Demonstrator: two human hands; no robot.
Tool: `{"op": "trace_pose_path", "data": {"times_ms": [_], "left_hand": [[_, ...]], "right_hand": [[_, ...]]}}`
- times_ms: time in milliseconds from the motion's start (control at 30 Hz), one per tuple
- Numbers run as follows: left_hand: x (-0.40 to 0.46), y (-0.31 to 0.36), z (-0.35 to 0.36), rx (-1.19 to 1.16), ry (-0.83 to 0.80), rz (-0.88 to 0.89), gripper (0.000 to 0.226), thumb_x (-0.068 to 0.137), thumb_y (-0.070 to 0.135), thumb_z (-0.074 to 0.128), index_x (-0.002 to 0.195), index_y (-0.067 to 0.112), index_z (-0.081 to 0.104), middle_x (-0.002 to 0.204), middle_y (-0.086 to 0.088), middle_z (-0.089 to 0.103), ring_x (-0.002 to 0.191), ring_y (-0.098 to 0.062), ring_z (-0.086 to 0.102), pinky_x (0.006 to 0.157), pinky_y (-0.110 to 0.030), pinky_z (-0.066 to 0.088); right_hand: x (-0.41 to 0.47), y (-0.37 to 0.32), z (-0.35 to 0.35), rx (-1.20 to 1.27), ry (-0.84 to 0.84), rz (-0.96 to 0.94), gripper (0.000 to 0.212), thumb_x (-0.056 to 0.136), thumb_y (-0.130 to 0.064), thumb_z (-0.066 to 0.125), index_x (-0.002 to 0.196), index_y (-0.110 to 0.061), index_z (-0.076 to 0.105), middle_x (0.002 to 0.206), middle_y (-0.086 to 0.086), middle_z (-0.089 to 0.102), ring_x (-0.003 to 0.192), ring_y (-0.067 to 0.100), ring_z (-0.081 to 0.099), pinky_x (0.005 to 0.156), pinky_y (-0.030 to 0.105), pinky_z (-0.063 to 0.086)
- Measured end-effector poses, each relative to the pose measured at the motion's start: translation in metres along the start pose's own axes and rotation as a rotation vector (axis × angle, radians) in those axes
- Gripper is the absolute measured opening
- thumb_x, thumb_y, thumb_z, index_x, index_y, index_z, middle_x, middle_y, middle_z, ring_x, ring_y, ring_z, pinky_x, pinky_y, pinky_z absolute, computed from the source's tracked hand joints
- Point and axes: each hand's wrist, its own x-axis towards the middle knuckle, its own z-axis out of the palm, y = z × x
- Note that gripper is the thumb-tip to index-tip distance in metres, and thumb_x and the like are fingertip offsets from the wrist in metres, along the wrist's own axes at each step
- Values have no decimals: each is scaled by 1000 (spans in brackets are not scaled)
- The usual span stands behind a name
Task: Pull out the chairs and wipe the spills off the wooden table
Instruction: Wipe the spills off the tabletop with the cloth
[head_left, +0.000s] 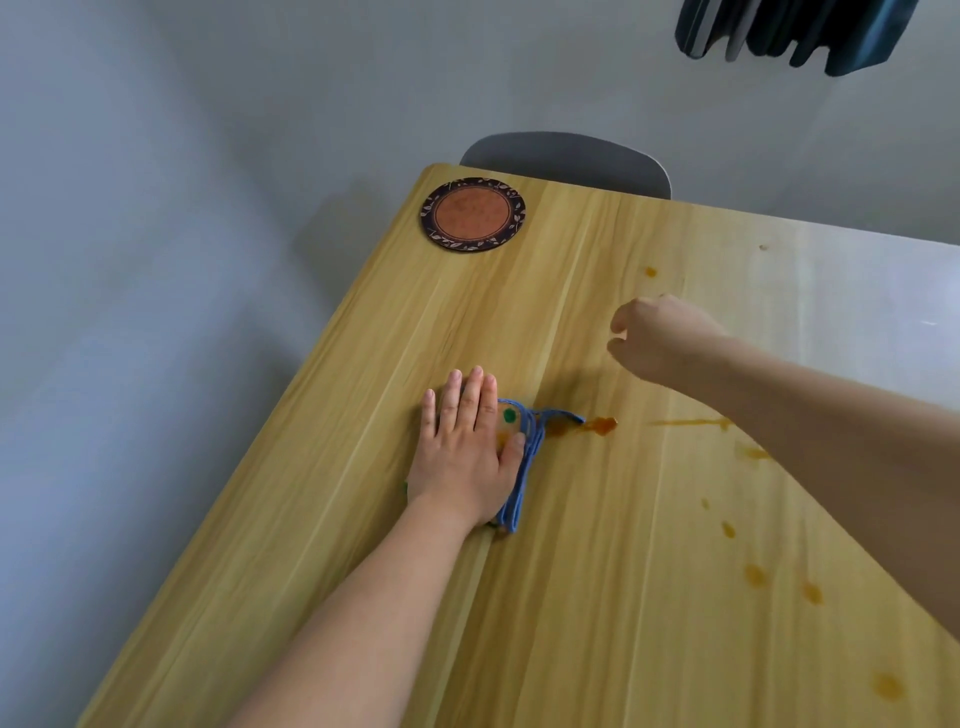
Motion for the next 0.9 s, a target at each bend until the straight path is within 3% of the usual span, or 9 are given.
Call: {"op": "trace_pose_path", "data": {"times_ms": [100, 200, 333, 467, 633, 800, 900], "left_hand": [[19, 6, -3, -3, -9, 2, 71, 96, 57, -1, 149, 15, -24, 161, -2, -26, 146, -20, -29, 121, -47, -13], [33, 9, -7, -6, -4, 7, 71, 98, 56, 3, 151, 15, -21, 162, -2, -24, 147, -19, -28, 121, -47, -13], [51, 14, -9, -4, -5, 2, 72, 97, 56, 3, 153, 15, -19, 162, -2, -23, 147, -20, -27, 121, -47, -13], [67, 18, -12, 4, 0, -9, 73, 97, 56, 2, 153, 15, -19, 162, -2, -23, 147, -20, -28, 120, -46, -14], [88, 24, -15, 7, 4, -14, 72, 98, 56, 3, 153, 15, -19, 162, -2, -24, 147, -19, -28, 119, -45, -17], [109, 29, -18, 16, 7, 1, 72, 98, 56, 3, 153, 15, -19, 162, -2, -24, 147, -20, -28, 120, -46, -17], [121, 32, -20, 31, 8, 10, 72, 98, 56, 3, 153, 14, -20, 162, -3, -24, 147, -20, -28, 120, -46, -16]], "right_hand": [[25, 22, 4, 24, 14, 16, 38, 97, -31, 49, 131, -17, 55, 129, 9, 57, 116, 29, 55, 91, 38, 51], [42, 36, 15, 10, -1, 19, 57, 94, -43, 54, 146, -25, 38, 155, 10, 28, 141, 32, 29, 107, 48, 39], [62, 54, 25, 5, -72, 56, 90, 82, -58, 64, 153, -33, 14, 162, 5, 1, 148, 32, 2, 109, 63, 29], [86, 63, 22, -15, -145, 128, 122, 63, -69, 73, 153, -34, -2, 161, 5, -5, 147, 36, -1, 109, 62, 28], [108, 65, 13, -30, -140, 105, 102, 67, -66, 72, 147, -20, 30, 143, 10, 33, 134, 36, 33, 101, 53, 43], [118, 75, 6, 12, -103, 166, 112, 65, -69, 72, 152, -24, 18, 158, 8, 15, 145, 35, 16, 106, 60, 34], [118, 79, -4, -92, -37, 193, 123, 64, -73, 70, 154, -25, 3, 162, 5, -8, 149, 31, -3, 109, 65, 23]]}}
